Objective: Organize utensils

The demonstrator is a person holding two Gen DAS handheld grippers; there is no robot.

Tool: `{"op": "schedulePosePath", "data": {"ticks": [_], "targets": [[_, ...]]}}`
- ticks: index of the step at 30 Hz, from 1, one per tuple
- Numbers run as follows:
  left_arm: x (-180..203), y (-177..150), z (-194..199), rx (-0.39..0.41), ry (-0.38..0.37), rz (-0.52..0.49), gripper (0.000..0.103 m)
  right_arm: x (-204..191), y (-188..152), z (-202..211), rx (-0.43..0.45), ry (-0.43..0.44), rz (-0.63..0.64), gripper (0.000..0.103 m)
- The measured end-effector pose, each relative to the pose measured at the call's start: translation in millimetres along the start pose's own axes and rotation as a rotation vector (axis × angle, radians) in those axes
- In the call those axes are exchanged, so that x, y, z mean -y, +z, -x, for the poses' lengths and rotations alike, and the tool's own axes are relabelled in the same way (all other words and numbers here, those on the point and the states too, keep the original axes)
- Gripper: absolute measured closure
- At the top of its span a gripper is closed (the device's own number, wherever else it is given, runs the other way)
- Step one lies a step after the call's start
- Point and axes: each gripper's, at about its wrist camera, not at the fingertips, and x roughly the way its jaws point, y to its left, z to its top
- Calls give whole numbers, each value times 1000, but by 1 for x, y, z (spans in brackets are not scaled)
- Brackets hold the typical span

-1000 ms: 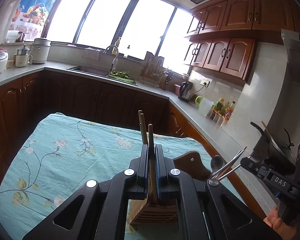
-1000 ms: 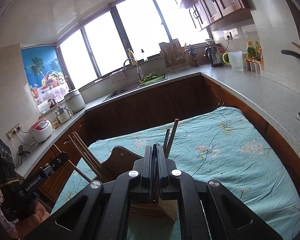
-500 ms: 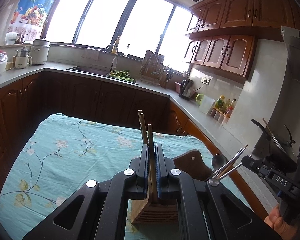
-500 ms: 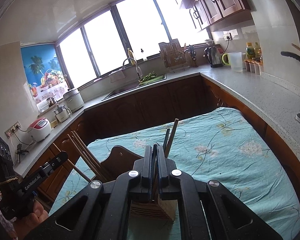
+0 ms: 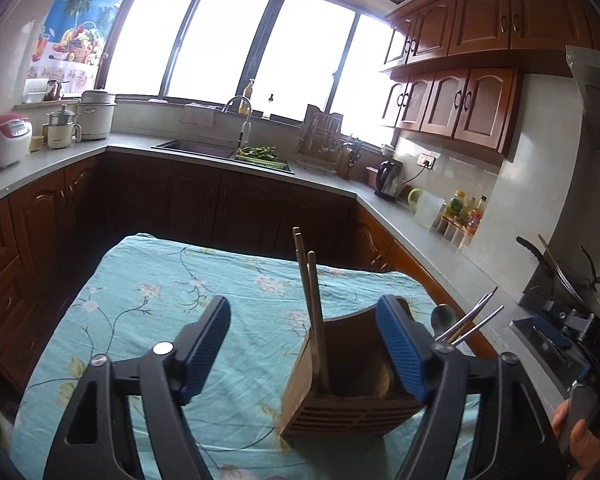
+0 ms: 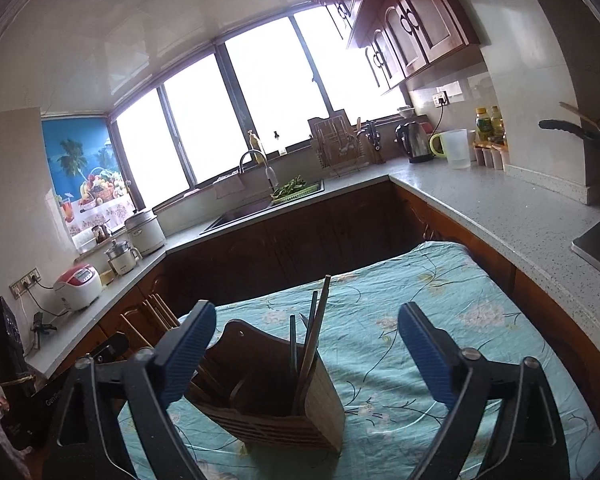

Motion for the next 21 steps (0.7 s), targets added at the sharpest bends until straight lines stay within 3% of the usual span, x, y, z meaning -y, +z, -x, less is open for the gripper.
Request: {"op": "schedulePosePath", "data": {"ticks": [9,21], "targets": [[12,-36,42,-33,38,-18,16,1,-39,20,-61,45,-3,3],[14,-61,118,-48,69,-12,8,-13,-77,72,-45,75,72,2]]}}
